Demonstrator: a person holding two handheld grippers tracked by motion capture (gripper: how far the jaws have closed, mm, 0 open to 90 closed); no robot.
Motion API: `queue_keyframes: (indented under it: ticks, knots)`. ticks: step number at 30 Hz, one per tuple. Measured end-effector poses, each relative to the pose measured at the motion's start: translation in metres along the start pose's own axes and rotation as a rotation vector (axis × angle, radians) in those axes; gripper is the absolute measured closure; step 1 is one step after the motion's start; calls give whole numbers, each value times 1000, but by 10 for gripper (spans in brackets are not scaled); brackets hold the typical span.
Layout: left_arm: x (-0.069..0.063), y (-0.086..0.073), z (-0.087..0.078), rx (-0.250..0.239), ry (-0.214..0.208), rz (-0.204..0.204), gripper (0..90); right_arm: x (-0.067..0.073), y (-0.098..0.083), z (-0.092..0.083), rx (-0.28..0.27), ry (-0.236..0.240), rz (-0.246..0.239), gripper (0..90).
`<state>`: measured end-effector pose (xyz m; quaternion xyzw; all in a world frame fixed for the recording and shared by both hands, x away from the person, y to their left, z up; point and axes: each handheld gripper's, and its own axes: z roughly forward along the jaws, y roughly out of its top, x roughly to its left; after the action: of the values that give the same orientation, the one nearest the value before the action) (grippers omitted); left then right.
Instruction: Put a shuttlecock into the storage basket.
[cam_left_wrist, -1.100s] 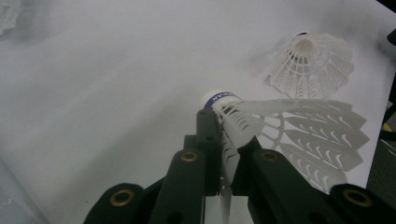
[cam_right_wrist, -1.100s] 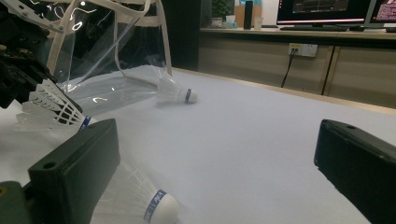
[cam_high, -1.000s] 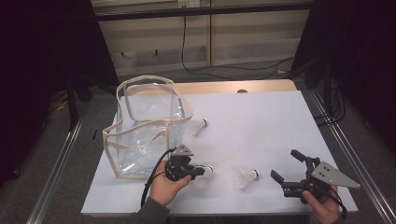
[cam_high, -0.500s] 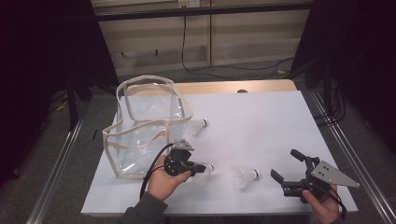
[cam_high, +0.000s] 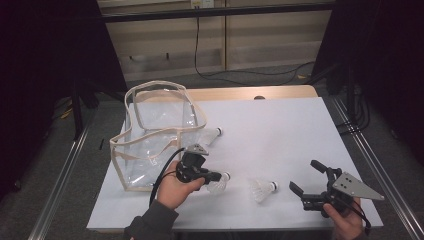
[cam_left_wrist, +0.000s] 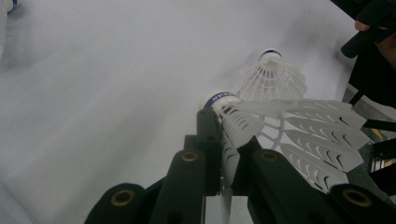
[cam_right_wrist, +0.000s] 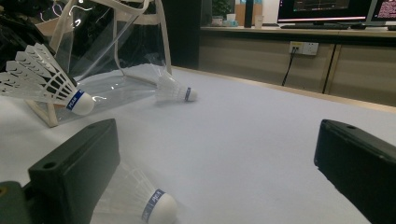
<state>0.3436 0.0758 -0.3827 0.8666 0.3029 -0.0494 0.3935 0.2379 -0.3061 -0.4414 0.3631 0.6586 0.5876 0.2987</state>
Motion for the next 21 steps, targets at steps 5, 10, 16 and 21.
queue_keyframes:
  ticks: [5,10,16,21]
  knots:
    - [0,5,0,7,-11,-1,870,0,0,0,0,3,0,0]
    - [-1,10,-1,19,-20,3,870,1,0,0,0,5,-1,2]
    - [-4,16,-3,26,-29,11,870,1,0,0,-1,7,2,1]
    - [-4,23,-6,32,-32,12,870,1,0,0,1,10,2,1]
